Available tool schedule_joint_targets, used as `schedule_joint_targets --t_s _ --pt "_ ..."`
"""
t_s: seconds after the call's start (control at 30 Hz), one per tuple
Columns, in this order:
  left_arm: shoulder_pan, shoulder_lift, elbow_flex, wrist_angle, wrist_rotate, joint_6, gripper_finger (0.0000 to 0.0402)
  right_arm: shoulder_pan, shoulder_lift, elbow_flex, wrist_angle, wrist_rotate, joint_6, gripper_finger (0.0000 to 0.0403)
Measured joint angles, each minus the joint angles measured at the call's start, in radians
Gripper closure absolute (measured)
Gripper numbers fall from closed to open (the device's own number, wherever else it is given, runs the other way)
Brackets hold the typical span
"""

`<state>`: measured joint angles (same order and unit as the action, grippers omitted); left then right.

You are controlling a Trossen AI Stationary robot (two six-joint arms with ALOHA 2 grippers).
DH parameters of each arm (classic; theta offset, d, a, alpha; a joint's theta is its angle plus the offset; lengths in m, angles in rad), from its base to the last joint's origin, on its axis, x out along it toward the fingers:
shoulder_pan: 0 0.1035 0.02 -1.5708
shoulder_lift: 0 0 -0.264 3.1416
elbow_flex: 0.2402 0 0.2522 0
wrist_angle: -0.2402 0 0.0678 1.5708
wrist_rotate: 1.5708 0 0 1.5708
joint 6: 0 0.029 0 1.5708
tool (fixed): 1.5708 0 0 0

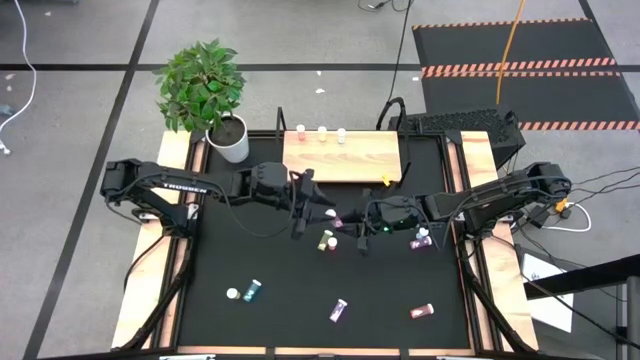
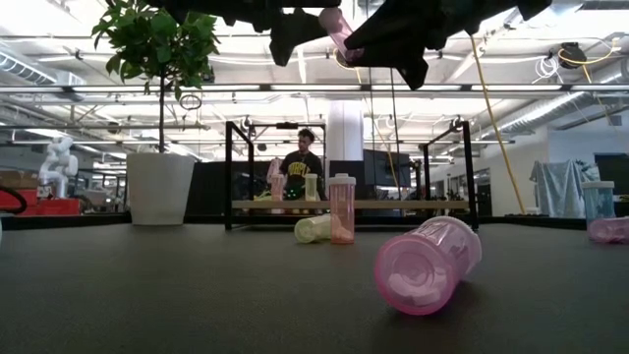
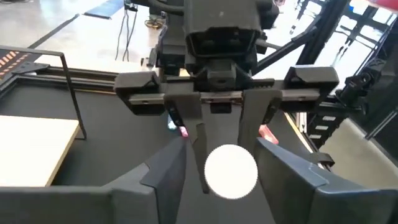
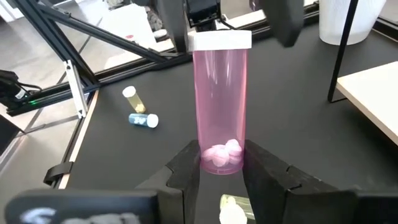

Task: Pick and place medicine bottles onto shelf by color
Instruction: Put the bottom right violet pill bottle on the shelf

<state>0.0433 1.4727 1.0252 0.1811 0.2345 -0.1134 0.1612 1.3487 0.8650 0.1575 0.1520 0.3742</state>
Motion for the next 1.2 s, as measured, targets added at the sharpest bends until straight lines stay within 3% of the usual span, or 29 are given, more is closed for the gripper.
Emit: schedule_joint_targets --t_s 0.47,0.7,1.03,1.2 --pt "0.002 0.0 0.0 0.003 0.033 0.05 0.0225 -0.001 0.0 0.0 0.078 0.001 0.007 0.0303" --pt "0.014 0.0 0.0 0.004 0.122 0.056 0.0225 0.0 0.0 0.0 0.077 0.0 0.021 0.0303" --pt "0.031 -0.001 0.0 0.055 0.128 0.02 0.0225 -0.003 0.0 0.0 0.043 0.0 0.022 0.0303" --pt "0.031 -0.002 0.0 0.022 0.129 0.03 0.0246 -0.003 0.0 0.0 0.052 0.0 0.022 0.0303"
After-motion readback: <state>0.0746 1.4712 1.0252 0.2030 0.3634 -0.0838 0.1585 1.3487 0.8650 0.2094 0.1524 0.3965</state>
